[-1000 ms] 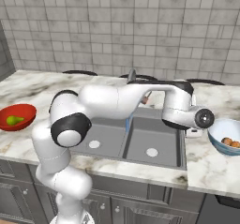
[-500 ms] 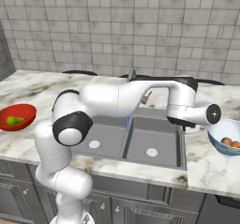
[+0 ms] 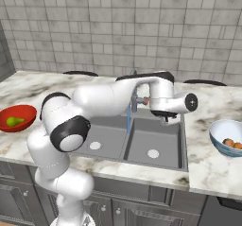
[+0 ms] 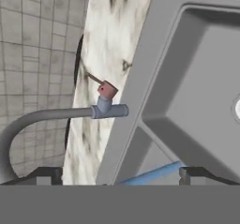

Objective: Pick the tangerines from the sink and place them in one bowl. Place the pear in the other bowl. Then turn off the sink faucet.

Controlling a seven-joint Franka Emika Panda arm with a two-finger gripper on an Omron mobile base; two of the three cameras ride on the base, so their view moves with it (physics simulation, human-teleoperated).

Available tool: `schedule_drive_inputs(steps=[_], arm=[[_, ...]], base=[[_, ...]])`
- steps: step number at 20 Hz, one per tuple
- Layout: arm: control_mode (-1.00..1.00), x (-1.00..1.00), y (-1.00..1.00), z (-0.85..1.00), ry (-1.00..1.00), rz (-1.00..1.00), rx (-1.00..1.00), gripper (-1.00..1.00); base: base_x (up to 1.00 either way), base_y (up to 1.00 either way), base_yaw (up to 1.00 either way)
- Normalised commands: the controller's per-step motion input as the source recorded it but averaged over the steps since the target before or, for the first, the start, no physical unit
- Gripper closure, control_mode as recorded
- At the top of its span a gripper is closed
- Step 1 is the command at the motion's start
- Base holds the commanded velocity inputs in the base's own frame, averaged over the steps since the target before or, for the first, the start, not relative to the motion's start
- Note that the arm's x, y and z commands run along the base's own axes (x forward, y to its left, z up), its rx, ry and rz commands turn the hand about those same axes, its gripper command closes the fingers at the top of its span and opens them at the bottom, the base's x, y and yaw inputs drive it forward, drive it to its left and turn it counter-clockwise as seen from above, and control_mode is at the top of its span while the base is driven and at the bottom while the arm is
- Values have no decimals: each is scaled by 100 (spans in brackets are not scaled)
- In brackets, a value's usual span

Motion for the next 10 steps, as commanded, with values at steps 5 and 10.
schedule_drive_inputs(steps=[5,10], arm=[[-100,69,8,-8,0,1,0,-100],[-100,46,-17,-23,0,0,0,-100]], base=[[0,0,0],[0,0,0]])
